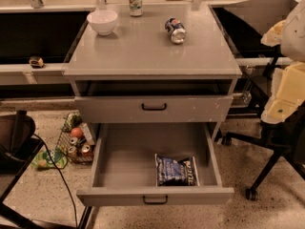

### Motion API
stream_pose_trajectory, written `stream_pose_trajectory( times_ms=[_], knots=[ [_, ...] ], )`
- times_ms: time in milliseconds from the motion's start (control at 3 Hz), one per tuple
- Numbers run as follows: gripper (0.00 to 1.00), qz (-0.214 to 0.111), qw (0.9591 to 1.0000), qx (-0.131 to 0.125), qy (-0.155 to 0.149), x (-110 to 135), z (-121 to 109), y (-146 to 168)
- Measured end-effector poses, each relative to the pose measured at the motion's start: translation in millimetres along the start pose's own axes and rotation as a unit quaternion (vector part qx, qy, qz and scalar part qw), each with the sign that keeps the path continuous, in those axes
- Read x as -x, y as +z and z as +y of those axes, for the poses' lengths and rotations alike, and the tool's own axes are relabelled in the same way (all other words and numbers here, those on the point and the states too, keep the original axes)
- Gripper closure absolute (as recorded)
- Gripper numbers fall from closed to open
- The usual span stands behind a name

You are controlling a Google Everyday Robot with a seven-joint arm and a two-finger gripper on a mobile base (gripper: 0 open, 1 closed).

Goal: Pick blue chip bag from middle drawer and place on counter

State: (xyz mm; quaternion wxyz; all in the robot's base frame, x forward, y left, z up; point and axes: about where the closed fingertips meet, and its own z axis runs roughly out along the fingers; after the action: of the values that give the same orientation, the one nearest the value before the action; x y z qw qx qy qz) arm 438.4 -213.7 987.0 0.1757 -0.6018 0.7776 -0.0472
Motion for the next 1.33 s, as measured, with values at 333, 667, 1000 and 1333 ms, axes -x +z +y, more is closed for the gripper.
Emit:
stream_pose_trajectory(
  times_ms=[333,667,1000,1333],
  knots=[
    [0.0,0.0,1.0,0.0,0.0,0.0,0.0,0.0],
    [0.0,-0.004,0.9999,0.014,-0.009,1.8,7.6,23.9],
    [0.0,-0.045,0.9975,0.052,-0.017,4.4,32.5,89.1],
    [0.0,-0.102,0.9919,0.075,0.0,9.6,56.5,152.0]
  ],
)
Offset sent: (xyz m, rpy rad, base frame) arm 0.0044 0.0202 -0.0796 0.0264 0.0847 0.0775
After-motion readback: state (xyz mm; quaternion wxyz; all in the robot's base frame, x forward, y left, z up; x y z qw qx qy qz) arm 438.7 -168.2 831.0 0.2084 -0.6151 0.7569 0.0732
